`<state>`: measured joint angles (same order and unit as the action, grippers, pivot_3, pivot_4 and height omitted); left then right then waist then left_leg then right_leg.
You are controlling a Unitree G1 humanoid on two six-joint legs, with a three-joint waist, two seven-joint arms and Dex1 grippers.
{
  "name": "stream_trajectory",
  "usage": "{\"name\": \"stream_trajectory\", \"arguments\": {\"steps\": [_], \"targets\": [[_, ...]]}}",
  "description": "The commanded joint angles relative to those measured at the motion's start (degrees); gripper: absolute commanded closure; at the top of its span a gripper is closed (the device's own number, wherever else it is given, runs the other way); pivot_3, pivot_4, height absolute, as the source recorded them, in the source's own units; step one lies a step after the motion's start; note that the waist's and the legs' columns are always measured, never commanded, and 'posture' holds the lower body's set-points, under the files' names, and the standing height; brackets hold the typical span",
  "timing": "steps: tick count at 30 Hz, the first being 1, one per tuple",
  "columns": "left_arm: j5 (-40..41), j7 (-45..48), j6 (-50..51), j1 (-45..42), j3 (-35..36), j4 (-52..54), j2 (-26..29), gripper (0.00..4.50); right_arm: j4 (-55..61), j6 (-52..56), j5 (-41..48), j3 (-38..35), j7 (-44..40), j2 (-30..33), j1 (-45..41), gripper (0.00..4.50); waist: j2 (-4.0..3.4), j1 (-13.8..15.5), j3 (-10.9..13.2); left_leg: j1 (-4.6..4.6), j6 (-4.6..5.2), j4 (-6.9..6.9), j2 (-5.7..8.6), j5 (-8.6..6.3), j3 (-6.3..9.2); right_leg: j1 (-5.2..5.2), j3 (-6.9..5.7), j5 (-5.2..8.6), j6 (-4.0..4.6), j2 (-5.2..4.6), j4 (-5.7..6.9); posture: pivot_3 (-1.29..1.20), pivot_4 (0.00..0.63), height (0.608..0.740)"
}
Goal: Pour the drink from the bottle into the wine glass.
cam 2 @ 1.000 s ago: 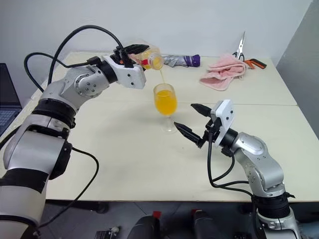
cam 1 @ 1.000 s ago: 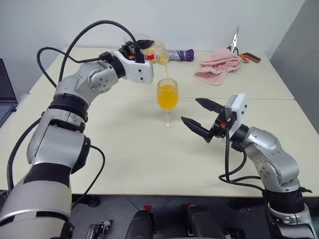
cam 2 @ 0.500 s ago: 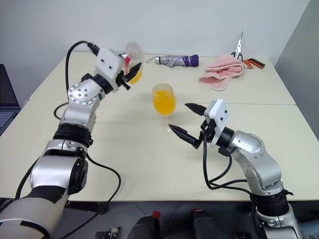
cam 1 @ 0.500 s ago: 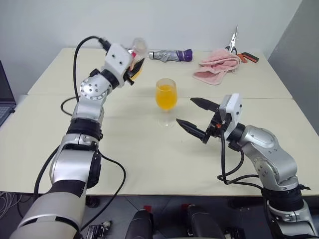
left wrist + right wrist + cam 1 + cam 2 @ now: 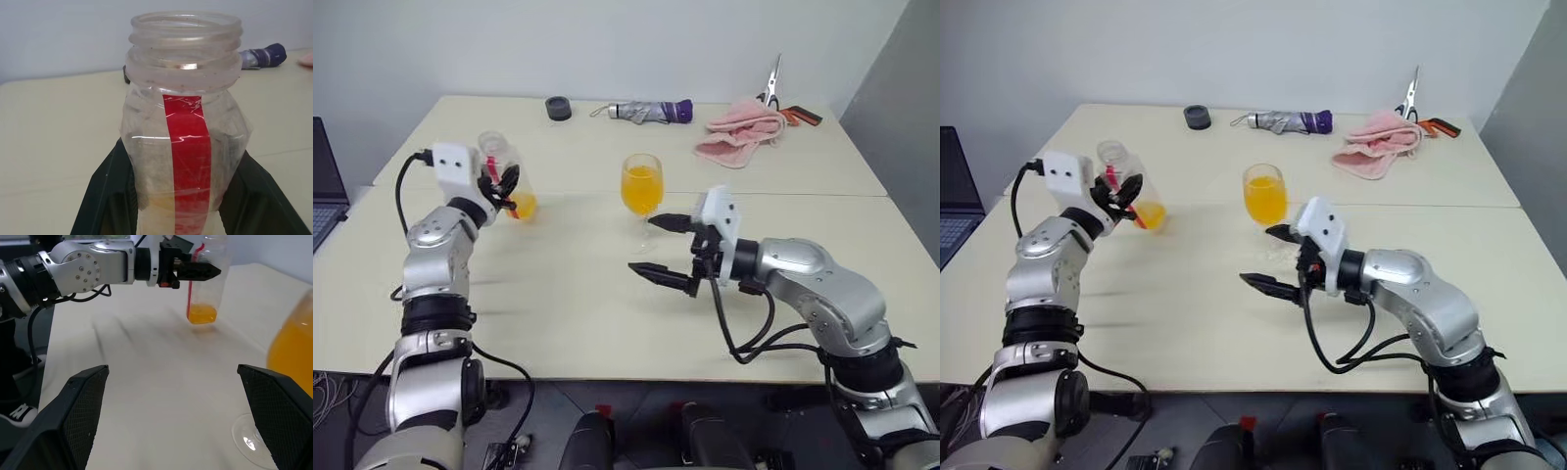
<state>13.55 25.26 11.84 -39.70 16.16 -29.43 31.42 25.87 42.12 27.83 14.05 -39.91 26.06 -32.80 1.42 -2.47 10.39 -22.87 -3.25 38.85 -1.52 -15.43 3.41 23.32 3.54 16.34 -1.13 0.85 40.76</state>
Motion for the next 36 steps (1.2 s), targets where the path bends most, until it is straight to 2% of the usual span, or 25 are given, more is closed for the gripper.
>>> {"name": "stream_trajectory", "arguments": {"steps": [1, 11, 12, 17, 19, 23, 27, 36], "targets": [[1.13, -1.02, 0.79, 0.79, 2.15, 1.88, 1.32, 2.84, -0.63, -3.37, -2.44, 1.52, -0.76, -0.63, -1.25, 0.0, 0.01, 0.11, -0.01, 0.01, 0.0, 0.01, 0.01, 0.0, 0.0, 0.0, -0.01, 0.0, 0.0, 0.02, 0.01, 0.0, 0.15, 0.74], [1.55, 0.35, -1.54, 1.72, 2.87, -4.46, 1.68, 2.84, -1.69, -3.83, -3.92, 1.02, 0.2, -3.64, -2.68, 0.0, 0.02, 0.24, -0.01, 0.05, 0.0, 0.02, 0.0, 0.0, -0.03, 0.0, 0.01, 0.0, 0.01, 0.05, 0.04, 0.0, 0.15, 0.74], [1.55, 0.25, -1.96, 1.59, 2.94, -5.05, 1.73, 2.1, -1.69, -3.67, -3.99, 0.97, 0.26, -3.77, -2.85, 0.0, 0.02, 0.24, -0.01, 0.06, 0.0, 0.02, 0.0, 0.0, -0.03, 0.0, 0.01, 0.0, 0.0, 0.05, 0.05, 0.0, 0.15, 0.74], [1.72, 0.44, -3.45, 1.35, 2.86, -6.52, 1.67, 0.54, -1.23, -2.5, -3.85, 0.52, 0.7, -4.04, -3.57, 0.0, 0.02, 0.23, -0.01, 0.05, 0.0, 0.01, 0.01, 0.0, -0.04, 0.0, 0.0, 0.0, 0.0, 0.08, 0.04, 0.0, 0.15, 0.74], [1.57, 0.52, -4.09, 1.43, 2.68, -6.76, 1.68, 0.04, -1.02, -2.18, -3.71, 0.33, 0.89, -4.11, -3.67, 0.0, 0.02, 0.26, -0.01, 0.03, 0.0, 0.01, 0.0, 0.0, -0.02, 0.01, -0.01, 0.0, 0.0, 0.08, 0.03, 0.0, 0.15, 0.74], [0.45, 0.04, -5.93, 2.78, 2.02, -5.68, 1.73, 0.04, -0.86, -2.89, -4.36, 0.5, 0.91, -3.85, -2.98, 0.0, 0.02, 0.37, -0.01, 0.03, 0.0, 0.01, 0.0, 0.0, -0.02, 0.01, 0.0, 0.0, 0.0, 0.07, 0.03, 0.0, 0.15, 0.74], [-0.3, -0.79, -7.95, 5.34, 1.87, -2.63, 1.35, 0.04, -1.48, -7.96, -7.25, 1.23, 0.42, -2.76, -0.15, 0.0, 0.02, 0.4, -0.01, 0.04, 0.0, -0.03, 0.0, 0.0, -0.04, 0.01, 0.02, 0.0, 0.0, 0.07, 0.0, 0.0, 0.15, 0.74], [3.43, -2.29, -5.55, 14.48, 4.49, 10.59, -0.48, 0.04, -4.85, -20.59, -12.57, -2.3, 1.87, -1.72, 10.11, 0.0, 0.03, 0.56, -0.02, 0.05, 0.0, -0.05, -0.05, 0.0, -0.08, 0.0, 0.07, 0.0, 0.0, 0.04, -0.02, 0.0, 0.15, 0.74]]}}
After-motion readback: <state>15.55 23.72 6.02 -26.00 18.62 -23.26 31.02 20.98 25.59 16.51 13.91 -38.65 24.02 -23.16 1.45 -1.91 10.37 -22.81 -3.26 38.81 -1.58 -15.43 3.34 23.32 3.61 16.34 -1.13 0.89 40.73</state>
